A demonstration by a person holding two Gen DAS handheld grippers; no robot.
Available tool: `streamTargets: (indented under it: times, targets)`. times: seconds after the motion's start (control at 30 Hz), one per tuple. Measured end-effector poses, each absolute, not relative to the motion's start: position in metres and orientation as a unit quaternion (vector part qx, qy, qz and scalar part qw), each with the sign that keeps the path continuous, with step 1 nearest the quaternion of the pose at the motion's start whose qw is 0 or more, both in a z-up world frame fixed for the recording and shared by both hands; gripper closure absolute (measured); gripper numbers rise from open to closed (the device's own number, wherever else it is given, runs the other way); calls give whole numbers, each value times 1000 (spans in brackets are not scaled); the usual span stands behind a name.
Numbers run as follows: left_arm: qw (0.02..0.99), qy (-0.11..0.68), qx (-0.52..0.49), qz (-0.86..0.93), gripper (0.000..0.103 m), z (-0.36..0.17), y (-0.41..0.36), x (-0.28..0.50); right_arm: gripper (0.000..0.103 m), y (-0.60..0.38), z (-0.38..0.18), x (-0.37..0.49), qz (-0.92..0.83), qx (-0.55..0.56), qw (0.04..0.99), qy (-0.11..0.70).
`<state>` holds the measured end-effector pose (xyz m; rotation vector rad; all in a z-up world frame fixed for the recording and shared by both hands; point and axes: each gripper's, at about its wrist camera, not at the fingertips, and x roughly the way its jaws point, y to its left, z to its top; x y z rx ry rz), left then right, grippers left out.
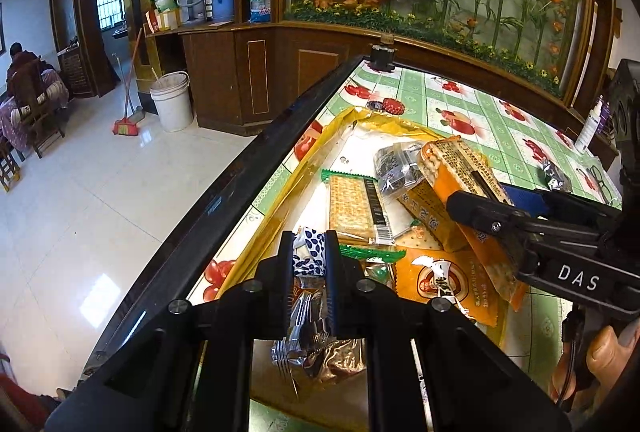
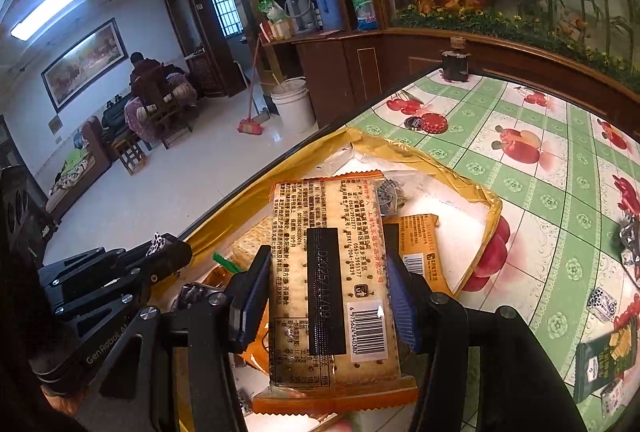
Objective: Organize snacks
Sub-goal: 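Carry the cube and Weidan cracker pack over the white tray and lower them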
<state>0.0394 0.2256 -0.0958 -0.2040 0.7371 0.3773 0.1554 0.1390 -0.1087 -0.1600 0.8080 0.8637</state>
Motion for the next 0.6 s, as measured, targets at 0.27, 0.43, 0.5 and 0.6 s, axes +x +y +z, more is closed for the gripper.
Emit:
streamTargets:
  times: [0.27,0.43,0.5,0.6]
  targets:
    - [907,366,-100,184,92,-101,230,44,48,147,-119,162,402,-84,825,388]
    - [905,371,-101,184,92,-106,230,44,48,153,-120,159,395,-103,829,381]
    - [904,373,-103,184,92,-107,231,44,48,156,-121,158,391,-112,831,379]
    - [902,376,-107,181,92,-110,232,45,48,160,-121,157,386,-123,833,376]
